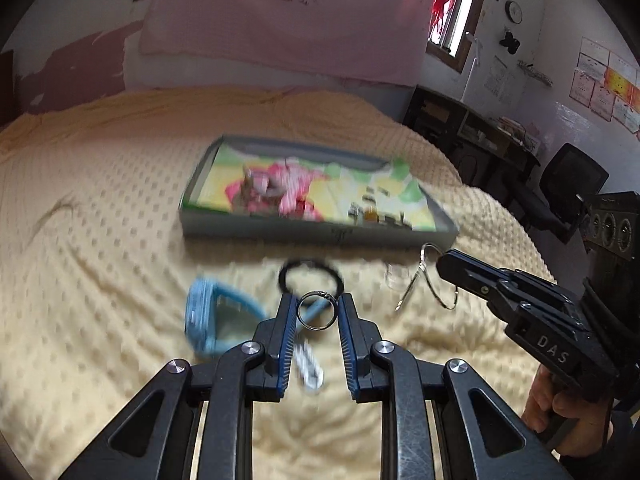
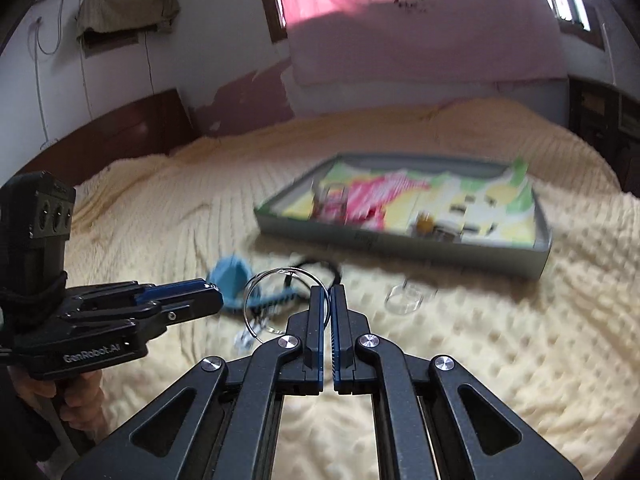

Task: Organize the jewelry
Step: 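Carry the small ring with left gripper while right carries the hoops to the tray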

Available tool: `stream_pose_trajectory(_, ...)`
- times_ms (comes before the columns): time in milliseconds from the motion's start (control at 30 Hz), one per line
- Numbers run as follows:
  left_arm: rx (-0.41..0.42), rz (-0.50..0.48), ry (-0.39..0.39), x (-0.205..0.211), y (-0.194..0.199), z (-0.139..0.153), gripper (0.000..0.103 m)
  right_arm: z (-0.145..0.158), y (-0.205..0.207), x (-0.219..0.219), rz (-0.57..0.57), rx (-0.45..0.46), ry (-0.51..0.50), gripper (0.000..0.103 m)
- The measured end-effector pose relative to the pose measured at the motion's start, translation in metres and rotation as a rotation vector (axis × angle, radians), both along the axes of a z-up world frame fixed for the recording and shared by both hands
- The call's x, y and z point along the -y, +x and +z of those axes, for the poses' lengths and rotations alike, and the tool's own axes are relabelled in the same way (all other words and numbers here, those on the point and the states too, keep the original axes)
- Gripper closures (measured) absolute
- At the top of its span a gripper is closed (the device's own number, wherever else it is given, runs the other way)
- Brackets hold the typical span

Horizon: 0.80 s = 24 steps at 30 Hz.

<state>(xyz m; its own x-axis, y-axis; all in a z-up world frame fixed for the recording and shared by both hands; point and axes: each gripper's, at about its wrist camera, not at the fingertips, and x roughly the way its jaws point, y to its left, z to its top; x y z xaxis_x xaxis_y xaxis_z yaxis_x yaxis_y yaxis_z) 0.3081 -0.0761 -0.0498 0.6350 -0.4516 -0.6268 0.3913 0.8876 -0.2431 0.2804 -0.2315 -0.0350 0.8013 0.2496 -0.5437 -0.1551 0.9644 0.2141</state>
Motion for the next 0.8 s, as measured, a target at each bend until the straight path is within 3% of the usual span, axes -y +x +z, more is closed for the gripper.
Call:
stream_pose_trajectory(200,0.040,0.010,-0.033,0.027,0.057,0.017,0.083,0.018,0.045,0.040,-0.132,0.051,-0.003,0.100)
stream_pose_trajectory(467,-0.019,0.004,-0.033,0.069,0.117,-0.008,0.083,-0.006,0.097,0.084,-0.278,-0.007,0.028,0.100)
stream_pose_trajectory(667,-0.097,0.006,0.032,0.089,0.132,-0.033,0.083,-0.033,0.109,0.102,-0.313,-0.077,0.036,0.100)
stream_pose_trajectory(800,-0.099,0.016,0.043,0.090,0.127,-0.041,0.082,-0.045,0.108,0.103,-0.323,-0.124,0.023,0.099)
